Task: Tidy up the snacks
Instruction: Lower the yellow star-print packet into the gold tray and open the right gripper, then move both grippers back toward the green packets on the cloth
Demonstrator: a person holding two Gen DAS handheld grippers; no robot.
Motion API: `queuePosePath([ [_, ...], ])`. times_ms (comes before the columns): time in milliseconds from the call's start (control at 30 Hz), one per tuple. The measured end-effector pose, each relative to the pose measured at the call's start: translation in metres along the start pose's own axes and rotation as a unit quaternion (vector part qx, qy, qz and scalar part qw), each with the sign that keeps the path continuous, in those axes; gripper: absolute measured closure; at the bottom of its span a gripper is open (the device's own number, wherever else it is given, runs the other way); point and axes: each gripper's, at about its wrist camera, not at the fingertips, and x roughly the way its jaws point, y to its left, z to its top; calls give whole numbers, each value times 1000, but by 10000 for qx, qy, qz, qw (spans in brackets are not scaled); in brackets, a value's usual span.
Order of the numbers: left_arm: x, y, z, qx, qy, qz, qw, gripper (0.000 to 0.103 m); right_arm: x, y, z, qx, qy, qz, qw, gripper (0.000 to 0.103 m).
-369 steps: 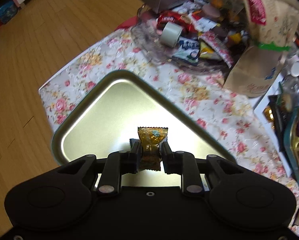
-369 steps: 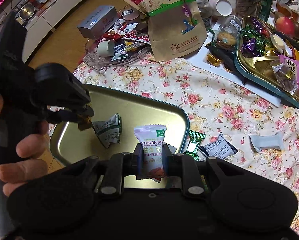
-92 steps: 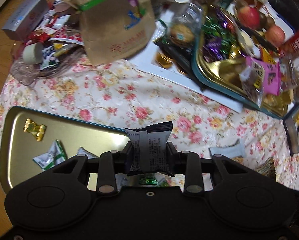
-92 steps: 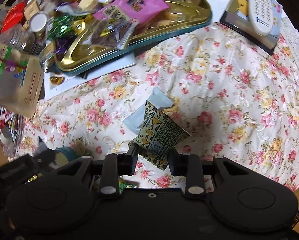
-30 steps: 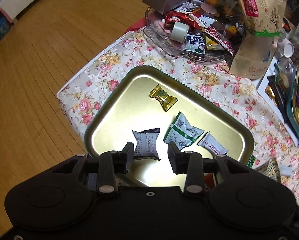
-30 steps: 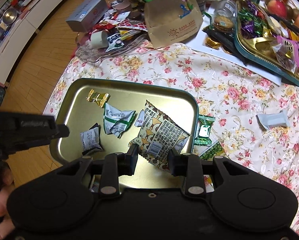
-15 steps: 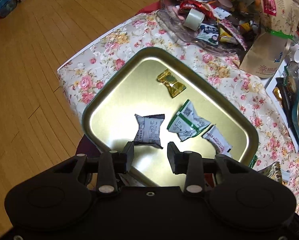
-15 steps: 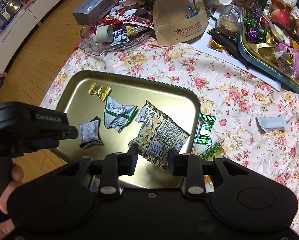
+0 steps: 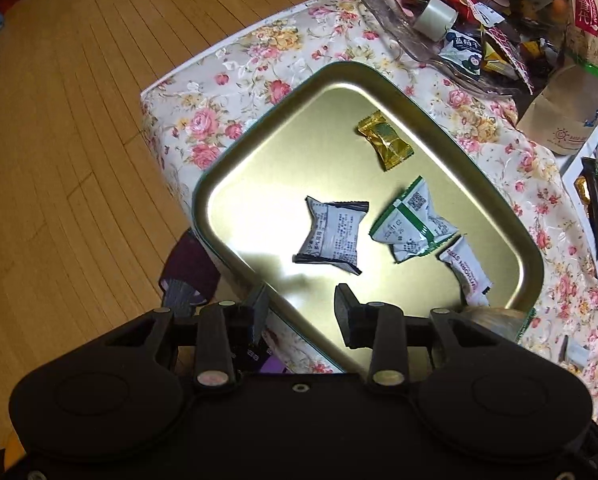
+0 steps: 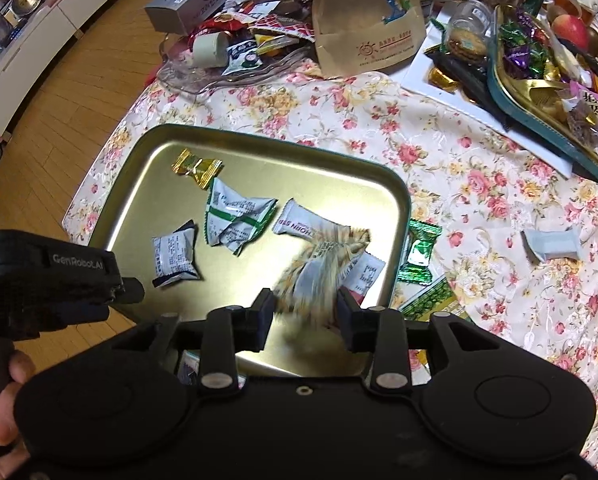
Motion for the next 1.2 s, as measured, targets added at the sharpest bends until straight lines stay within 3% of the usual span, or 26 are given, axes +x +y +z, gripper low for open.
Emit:
queuePosePath([
  [67,-1,-2,-1,66,-39,12,10000,57,-1,2,0,-60,-4,32,10000,55],
  [1200,0,-19,-9,352,50,-22,9994,57,-4,-15,-1,232,120,-239,9994,55],
])
